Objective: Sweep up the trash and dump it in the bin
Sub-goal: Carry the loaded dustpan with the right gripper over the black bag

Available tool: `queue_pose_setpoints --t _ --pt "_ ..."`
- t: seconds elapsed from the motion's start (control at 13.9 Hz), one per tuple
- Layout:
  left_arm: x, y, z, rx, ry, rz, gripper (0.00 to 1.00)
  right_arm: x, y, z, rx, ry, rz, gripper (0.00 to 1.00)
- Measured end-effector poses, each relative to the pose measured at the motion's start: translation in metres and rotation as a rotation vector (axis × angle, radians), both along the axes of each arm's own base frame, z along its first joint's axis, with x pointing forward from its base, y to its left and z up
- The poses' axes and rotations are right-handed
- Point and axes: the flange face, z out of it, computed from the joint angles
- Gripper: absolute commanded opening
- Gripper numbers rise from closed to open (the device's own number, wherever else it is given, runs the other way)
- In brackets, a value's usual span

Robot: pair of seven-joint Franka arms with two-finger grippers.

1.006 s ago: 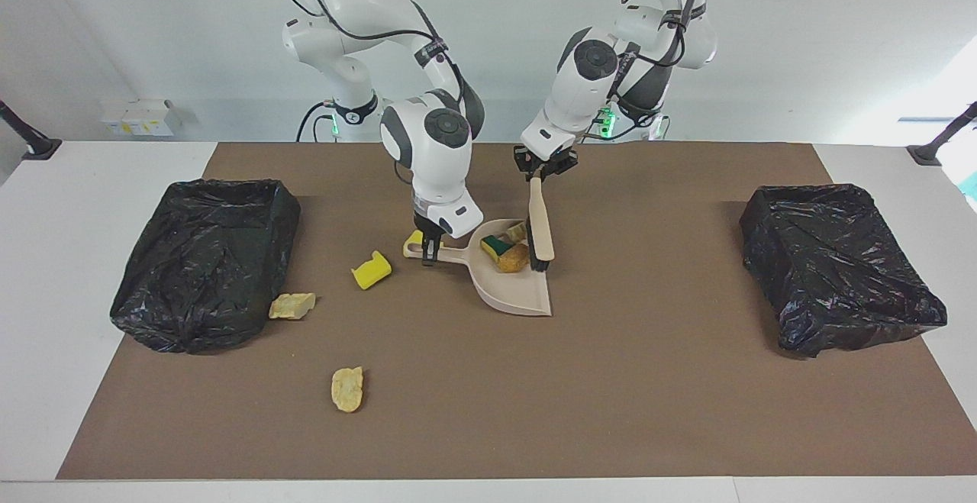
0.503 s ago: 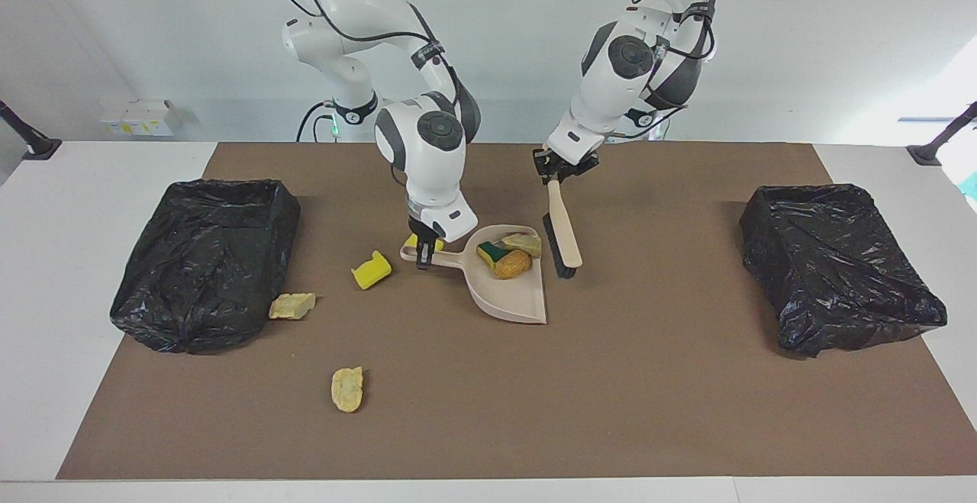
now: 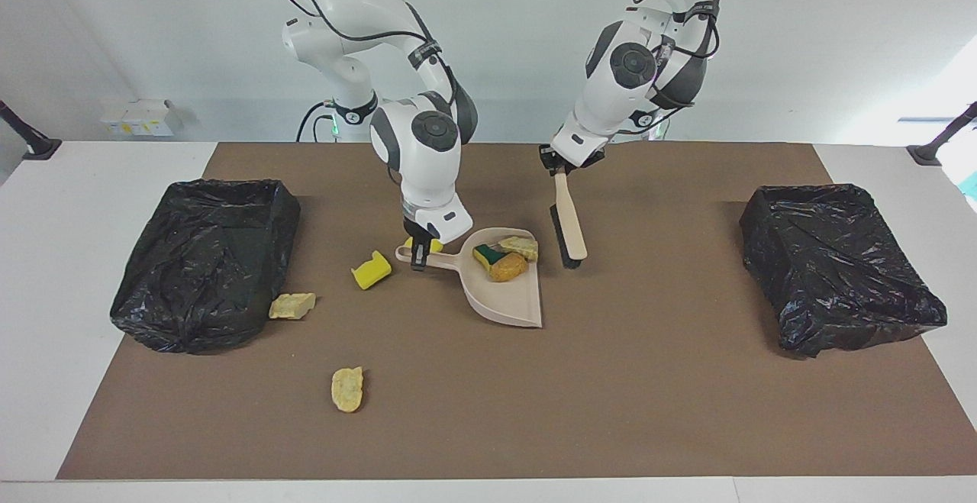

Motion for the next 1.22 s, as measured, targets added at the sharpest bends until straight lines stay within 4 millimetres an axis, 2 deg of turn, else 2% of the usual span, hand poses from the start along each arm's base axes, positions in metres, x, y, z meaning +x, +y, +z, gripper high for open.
queue_pose_setpoints --t 0.29,0.5,0.72,0.86,1.08,1.22 --pt "-0.057 -0.056 -0.020 0.019 -0.120 0.048 0.00 0.014 -0.075 0.032 0.021 0.020 -0.001 0.00" --pt "-0.084 -0.081 -0.029 0.006 -0.150 0.024 0.00 0.021 -0.135 0.057 0.018 0.032 0.026 0.00" --pt "-0.097 -0.091 -0.048 -0.006 -0.171 0.006 0.00 0.020 -0.204 0.080 0.016 0.021 0.041 0.00" --pt "-0.098 -0.089 -0.062 -0.004 -0.163 -0.048 0.00 0.013 -0.250 0.096 0.011 0.010 0.046 0.00" --pt "-0.094 -0.087 -0.066 -0.013 -0.174 -0.111 0.00 -0.004 -0.325 0.114 -0.001 0.003 0.042 0.00" --pt "-0.094 -0.087 -0.067 -0.004 -0.187 -0.132 0.00 -0.019 -0.378 0.118 -0.030 0.020 0.043 0.00"
